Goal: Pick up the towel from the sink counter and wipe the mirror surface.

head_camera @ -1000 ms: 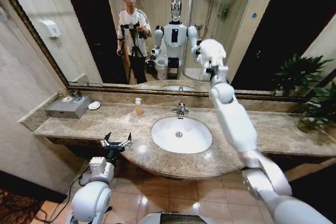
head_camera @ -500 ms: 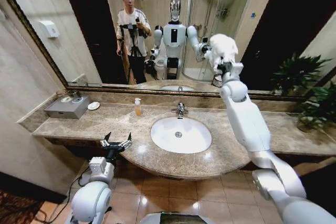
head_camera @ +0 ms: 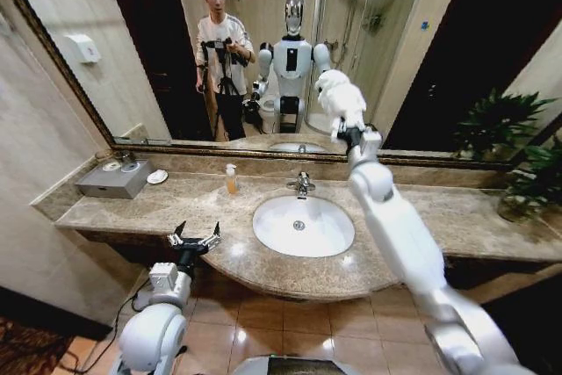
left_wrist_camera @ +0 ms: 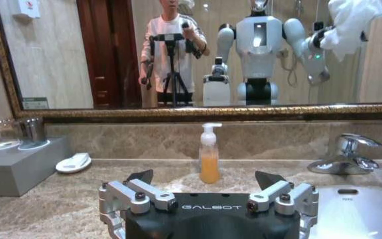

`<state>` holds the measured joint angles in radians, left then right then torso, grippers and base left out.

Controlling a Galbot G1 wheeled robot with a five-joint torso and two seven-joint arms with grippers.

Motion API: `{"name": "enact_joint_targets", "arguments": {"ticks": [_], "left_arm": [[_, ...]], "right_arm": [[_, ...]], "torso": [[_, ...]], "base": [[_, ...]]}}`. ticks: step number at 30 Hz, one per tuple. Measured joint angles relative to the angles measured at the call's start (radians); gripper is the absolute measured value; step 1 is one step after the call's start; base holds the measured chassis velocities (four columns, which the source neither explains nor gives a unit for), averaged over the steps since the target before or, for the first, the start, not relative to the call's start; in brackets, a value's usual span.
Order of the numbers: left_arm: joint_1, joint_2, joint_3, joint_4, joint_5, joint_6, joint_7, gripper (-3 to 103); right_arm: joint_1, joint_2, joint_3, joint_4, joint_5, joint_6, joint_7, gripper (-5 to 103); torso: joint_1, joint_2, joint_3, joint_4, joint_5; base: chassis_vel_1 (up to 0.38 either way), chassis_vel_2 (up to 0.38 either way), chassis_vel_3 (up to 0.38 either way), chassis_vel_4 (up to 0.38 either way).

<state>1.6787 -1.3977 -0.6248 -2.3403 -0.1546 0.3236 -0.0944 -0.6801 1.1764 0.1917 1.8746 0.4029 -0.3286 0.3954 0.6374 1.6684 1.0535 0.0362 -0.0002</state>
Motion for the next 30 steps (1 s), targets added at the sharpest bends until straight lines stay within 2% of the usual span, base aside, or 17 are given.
{"name": "enact_joint_targets", "arguments": {"ticks": [1, 3, 5, 8, 11, 14, 30], "left_arm": [[0.0, 0.0, 0.0, 0.0, 0.0, 0.0, 0.0, 100], [0.0, 0.0, 0.0, 0.0, 0.0, 0.0, 0.0, 100], [0.0, 0.0, 0.0, 0.0, 0.0, 0.0, 0.0, 100], [0.0, 0.0, 0.0, 0.0, 0.0, 0.0, 0.0, 100], [0.0, 0.0, 0.0, 0.0, 0.0, 0.0, 0.0, 100], [0.0, 0.0, 0.0, 0.0, 0.0, 0.0, 0.0, 100], [0.0, 0.0, 0.0, 0.0, 0.0, 0.0, 0.0, 100]], "right_arm": [[-0.032, 0.001, 0.01, 0.027, -0.01, 0.003, -0.004, 14], [-0.2, 0.014, 0.044, 0.133, -0.059, 0.009, -0.023, 14], [-0.26, 0.023, 0.05, 0.167, -0.079, 0.01, -0.028, 14], [-0.407, 0.059, 0.057, 0.241, -0.145, 0.038, -0.054, 14], [-0.452, 0.075, 0.062, 0.254, -0.172, 0.051, -0.075, 14], [-0.465, 0.079, 0.066, 0.25, -0.186, 0.072, -0.083, 14], [-0.44, 0.078, 0.054, 0.24, -0.19, 0.073, -0.075, 14]], "torso": [[0.0, 0.0, 0.0, -0.0003, -0.0001], [0.0, 0.0, 0.0, -0.0009, 0.0004], [0.0, 0.0, 0.0, -0.0011, 0.0004], [0.0, 0.0, 0.0, -0.0004, 0.0], [0.0, 0.0, 0.0, -0.0005, 0.0], [0.0, 0.0, 0.0, -0.0002, 0.0], [0.001, 0.0, 0.0, -0.0005, 0.0002]], "base": [[0.0, 0.0, 0.0, 0.0], [0.0, 0.0, 0.0, 0.0], [0.0, 0.0, 0.0, 0.0], [0.0, 0.0, 0.0, 0.0], [0.0, 0.0, 0.0, 0.0], [0.0, 0.0, 0.0, 0.0], [-0.052, 0.055, 0.052, -0.041]]}}
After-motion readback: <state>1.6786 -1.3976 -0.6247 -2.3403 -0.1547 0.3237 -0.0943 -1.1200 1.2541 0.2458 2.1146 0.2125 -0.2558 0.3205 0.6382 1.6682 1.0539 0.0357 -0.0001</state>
